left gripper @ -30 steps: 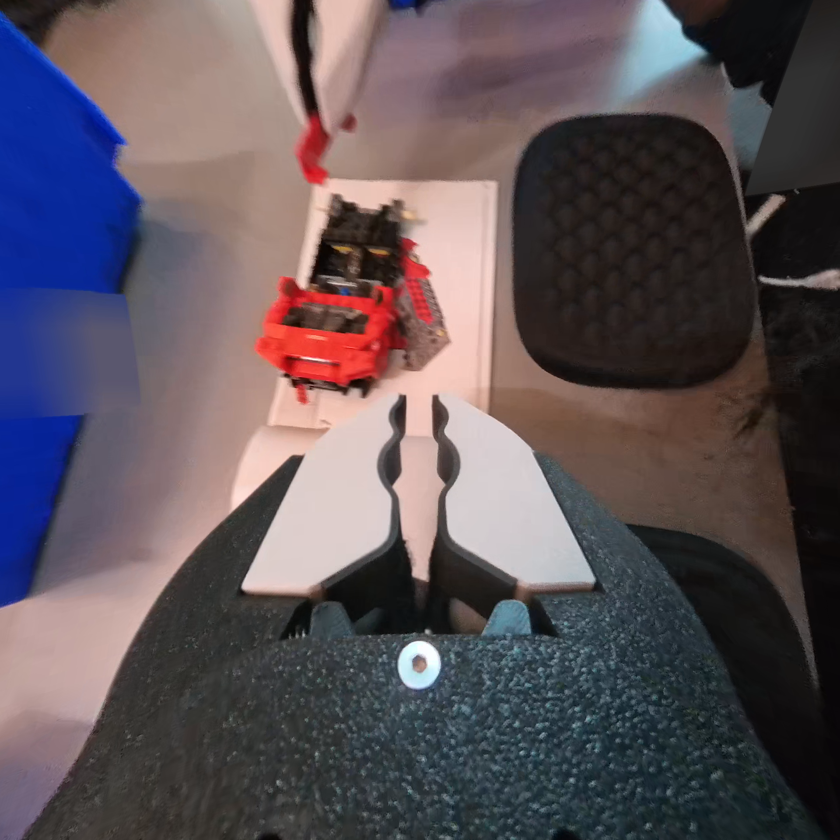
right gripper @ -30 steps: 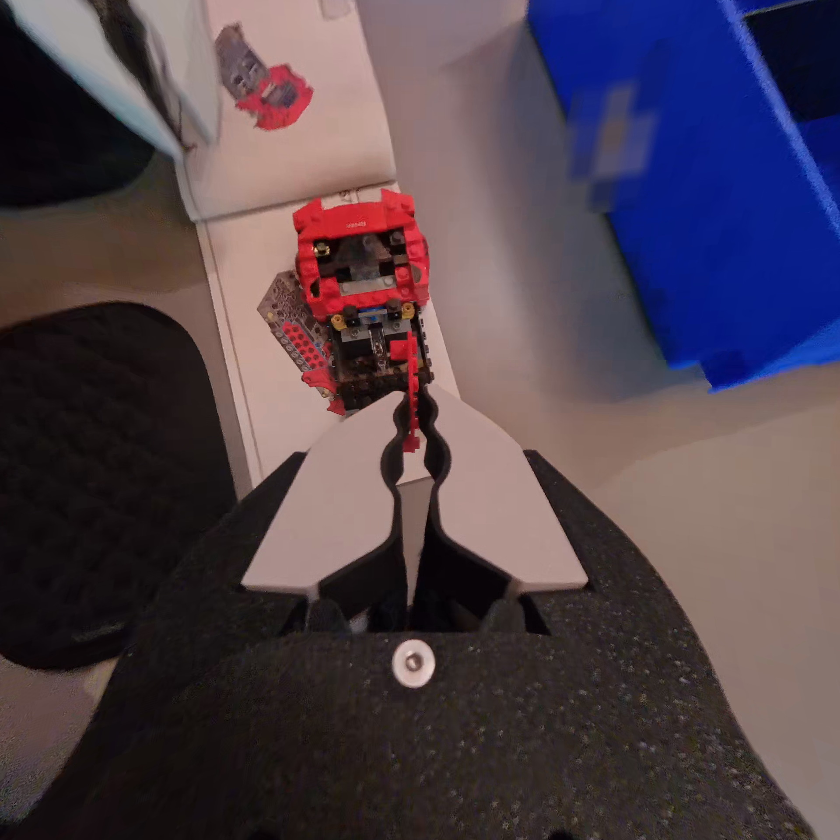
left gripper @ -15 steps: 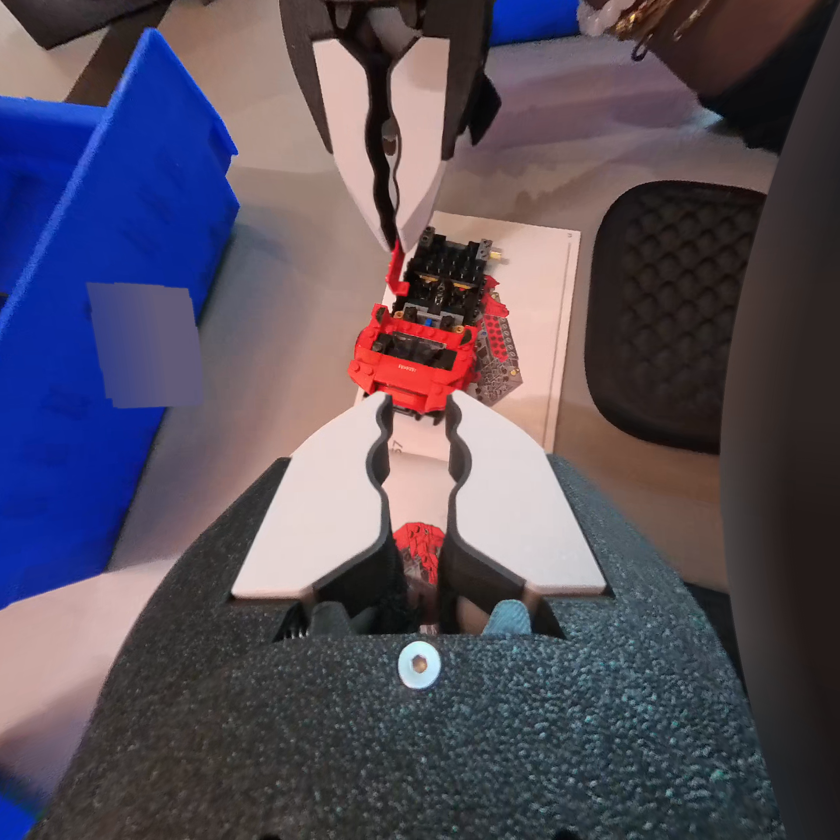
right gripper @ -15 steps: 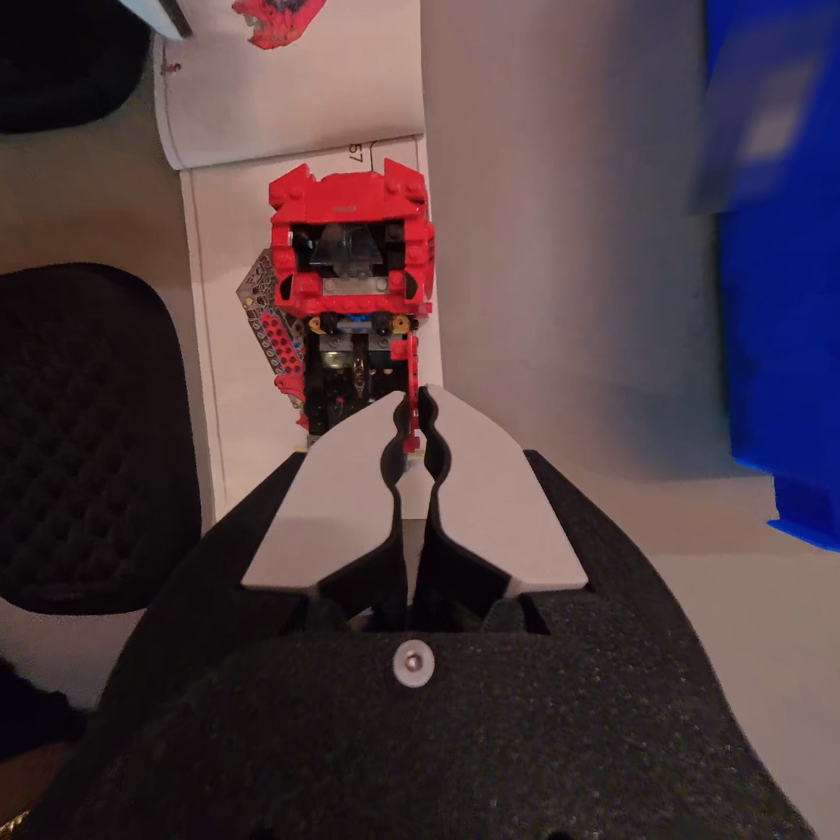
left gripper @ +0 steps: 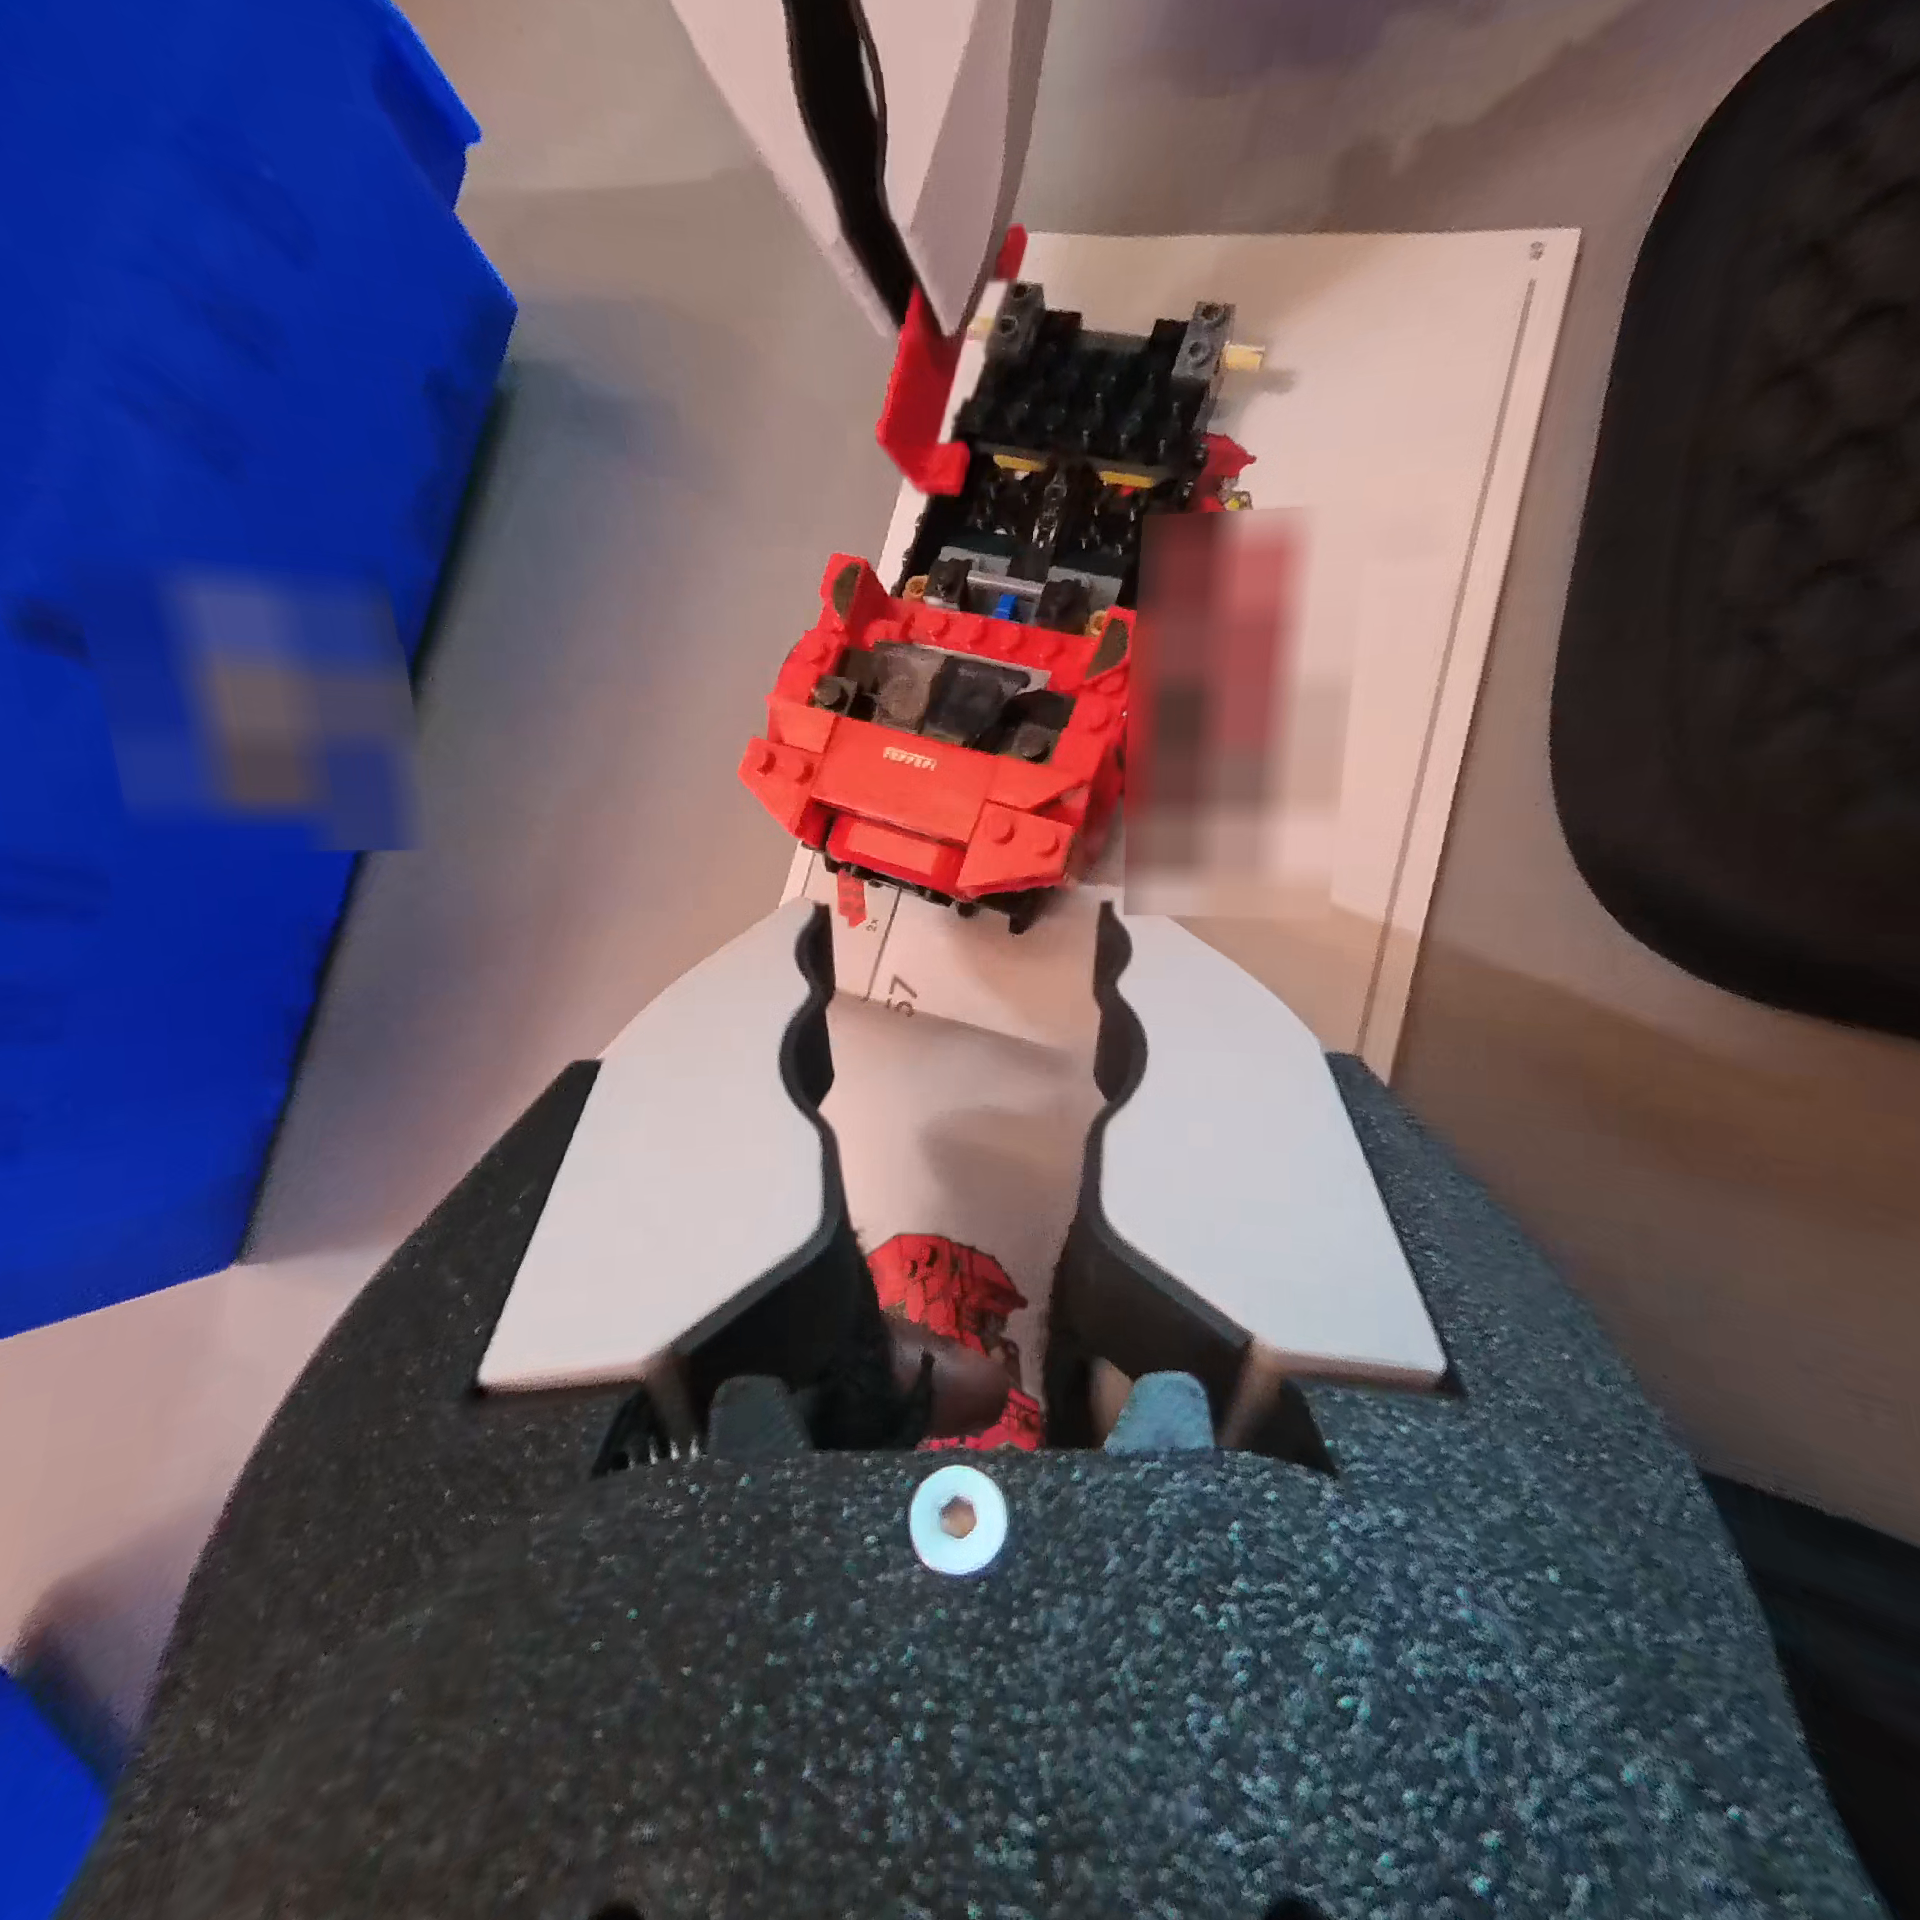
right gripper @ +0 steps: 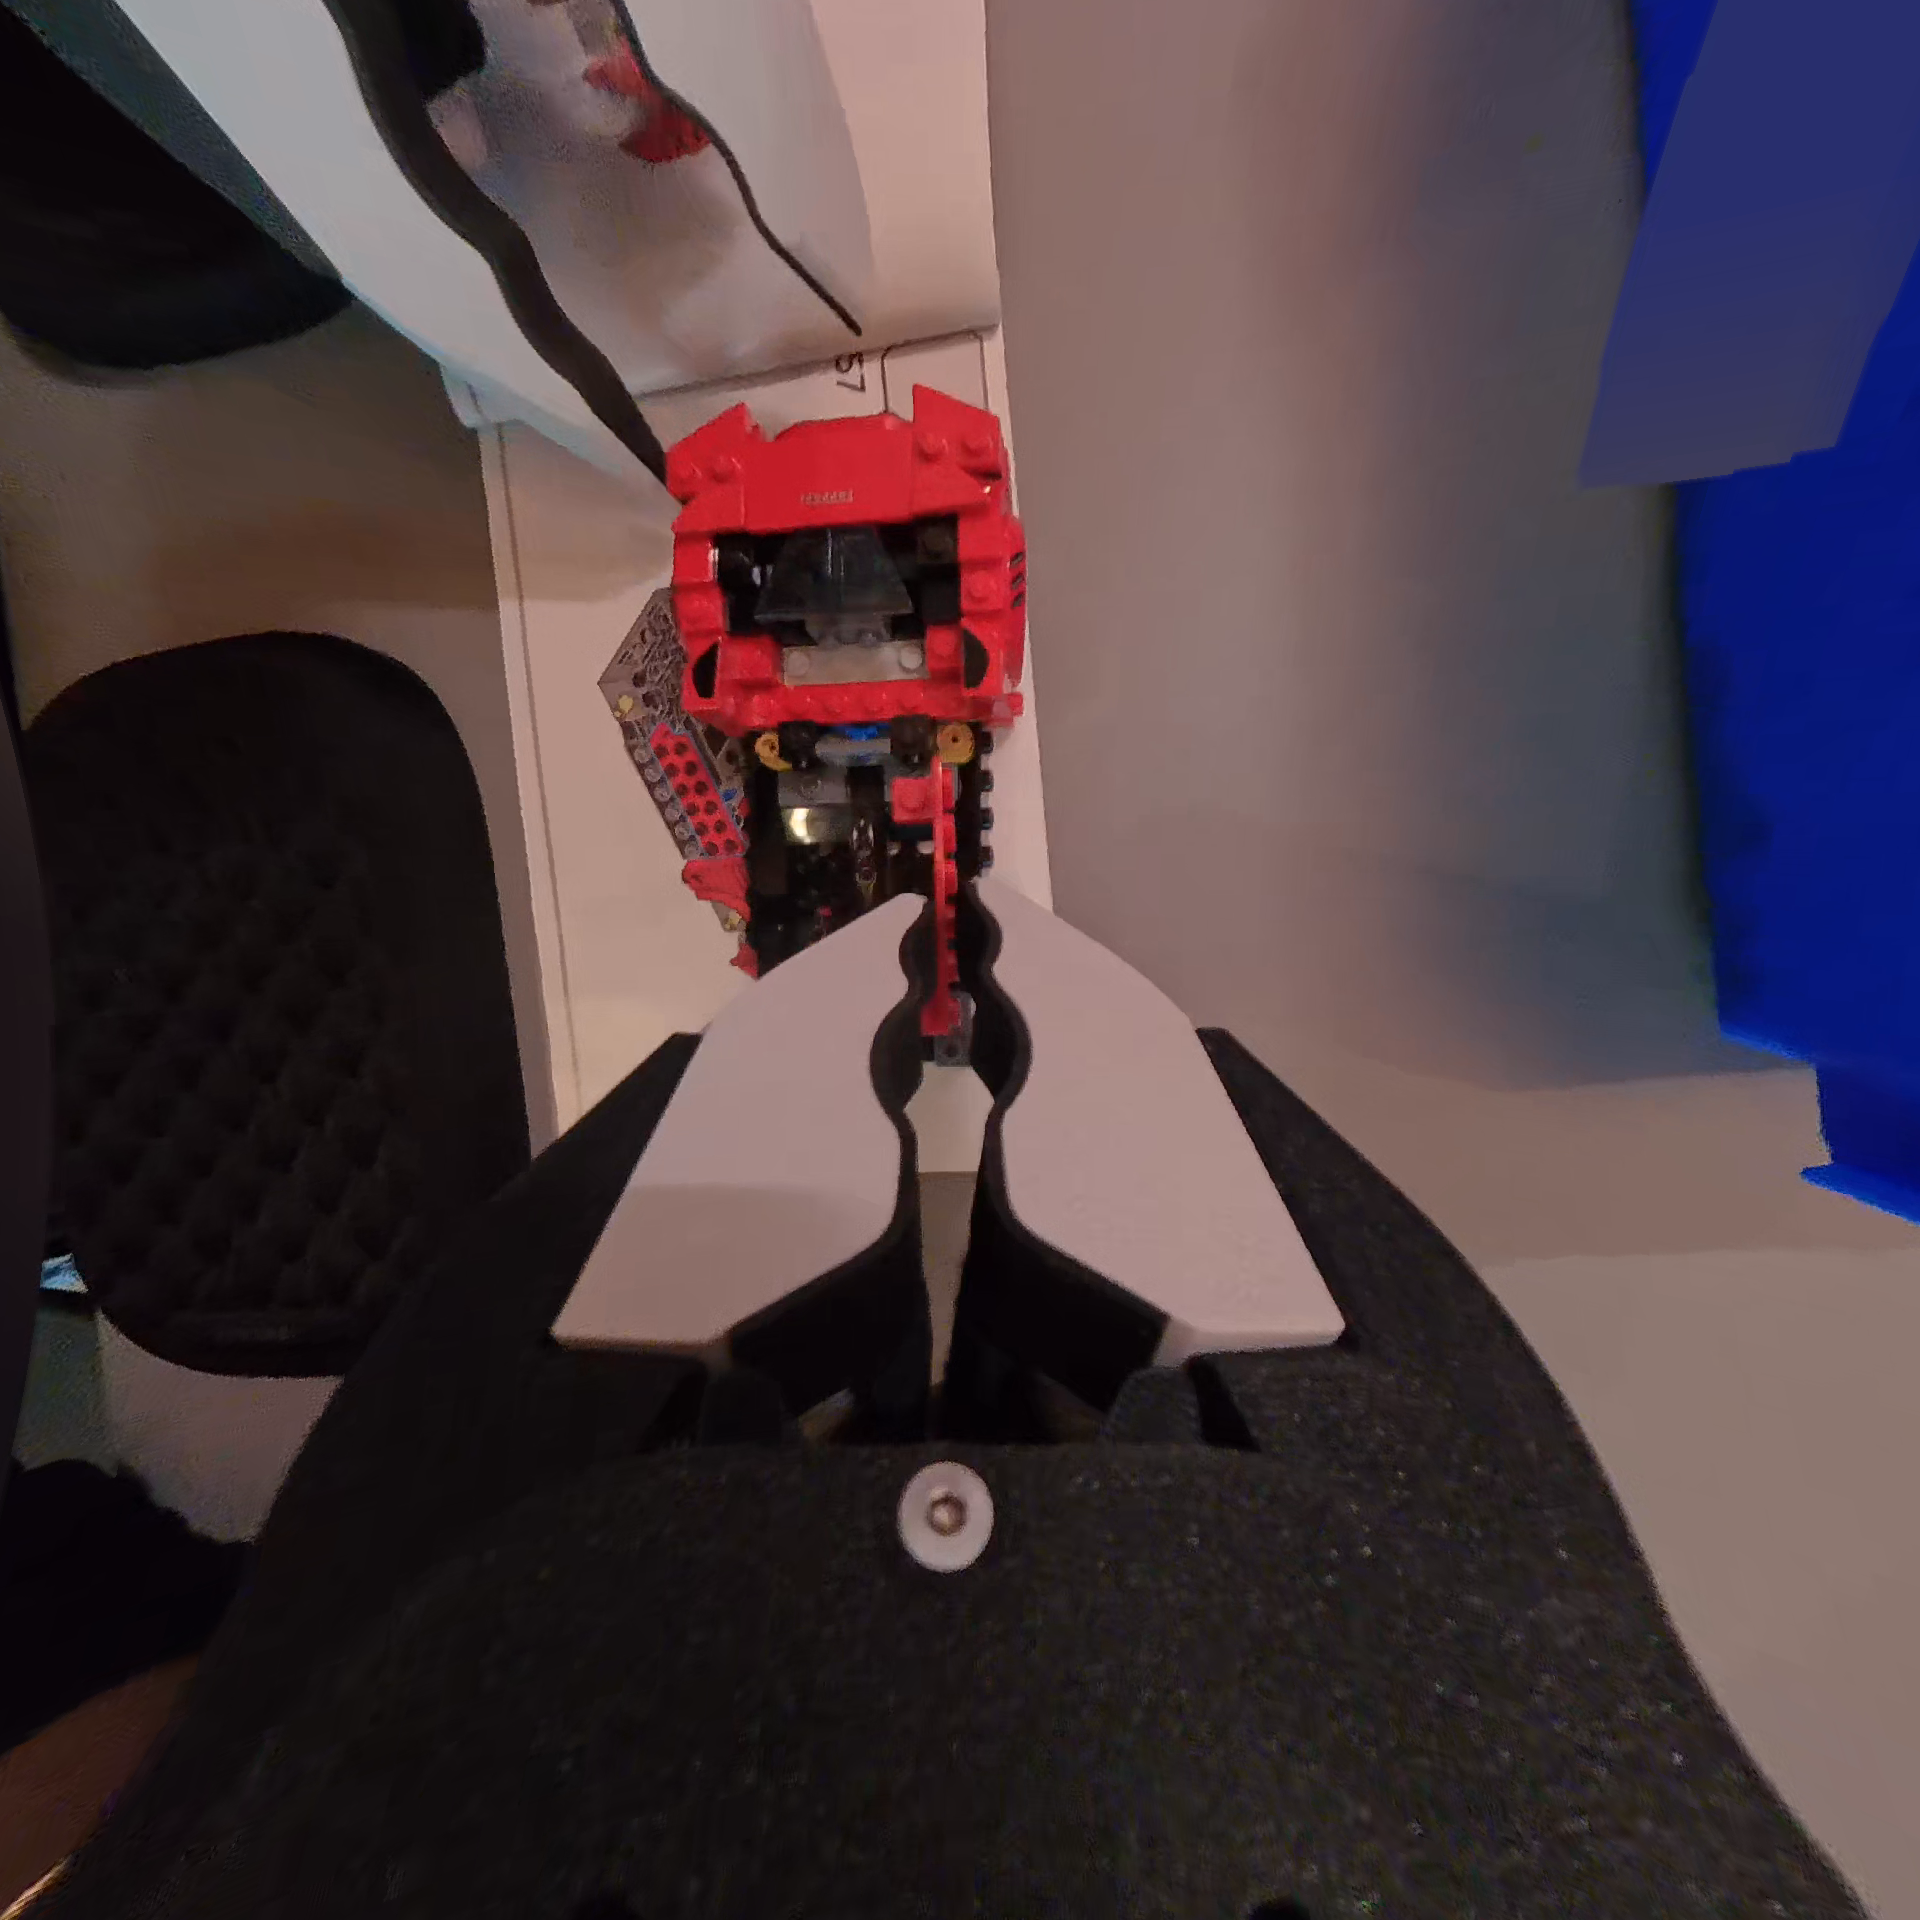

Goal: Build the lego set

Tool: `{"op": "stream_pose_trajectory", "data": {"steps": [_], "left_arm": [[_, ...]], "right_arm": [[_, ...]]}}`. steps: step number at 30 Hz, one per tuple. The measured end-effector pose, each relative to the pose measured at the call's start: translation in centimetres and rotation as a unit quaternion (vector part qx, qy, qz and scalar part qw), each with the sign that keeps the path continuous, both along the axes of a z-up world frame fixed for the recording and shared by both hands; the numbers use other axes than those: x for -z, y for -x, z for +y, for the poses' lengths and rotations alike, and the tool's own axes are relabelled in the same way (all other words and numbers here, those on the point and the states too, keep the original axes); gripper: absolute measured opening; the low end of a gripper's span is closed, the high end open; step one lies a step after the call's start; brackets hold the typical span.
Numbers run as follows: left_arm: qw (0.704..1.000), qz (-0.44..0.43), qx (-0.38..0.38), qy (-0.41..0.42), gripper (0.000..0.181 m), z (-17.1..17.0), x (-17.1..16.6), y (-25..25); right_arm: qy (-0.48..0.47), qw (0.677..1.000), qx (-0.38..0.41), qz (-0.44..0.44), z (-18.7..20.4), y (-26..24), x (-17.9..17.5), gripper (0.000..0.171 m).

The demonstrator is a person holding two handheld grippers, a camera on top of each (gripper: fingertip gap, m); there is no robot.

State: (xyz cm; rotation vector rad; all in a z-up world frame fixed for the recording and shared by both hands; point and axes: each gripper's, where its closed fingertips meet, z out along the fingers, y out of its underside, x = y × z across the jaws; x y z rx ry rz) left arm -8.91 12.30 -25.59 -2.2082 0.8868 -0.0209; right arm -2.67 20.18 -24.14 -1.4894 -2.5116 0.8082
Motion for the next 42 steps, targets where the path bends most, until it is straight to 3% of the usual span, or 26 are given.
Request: {"op": "stream_pose_trajectory", "data": {"steps": [4, 11, 17, 42], "left_arm": [[1.0, 0.018, -0.009, 0.004, 0.052, 0.0, 1.0, 0.0], [1.0, -0.013, -0.021, -0.016, 0.038, 0.3, 0.5, 0.2], [0.998, -0.059, -0.022, -0.018, 0.033, 0.3, 0.5, 0.1], [0.996, -0.082, -0.012, -0.012, 0.031, 0.2, 1.2, 0.1]], "right_arm": [[0.02, 1.0, -0.017, -0.016, -1.0, -1.2, -0.8, 0.004], [-0.016, 0.997, -0.061, -0.045, -3.4, -2.0, -0.9, 0.004], [-0.017, 0.998, -0.037, -0.047, -2.0, -2.2, -0.9, 0.004], [-0.028, 0.999, -0.01, 0.015, 0.2, 0.2, 0.1, 0.003]]}}
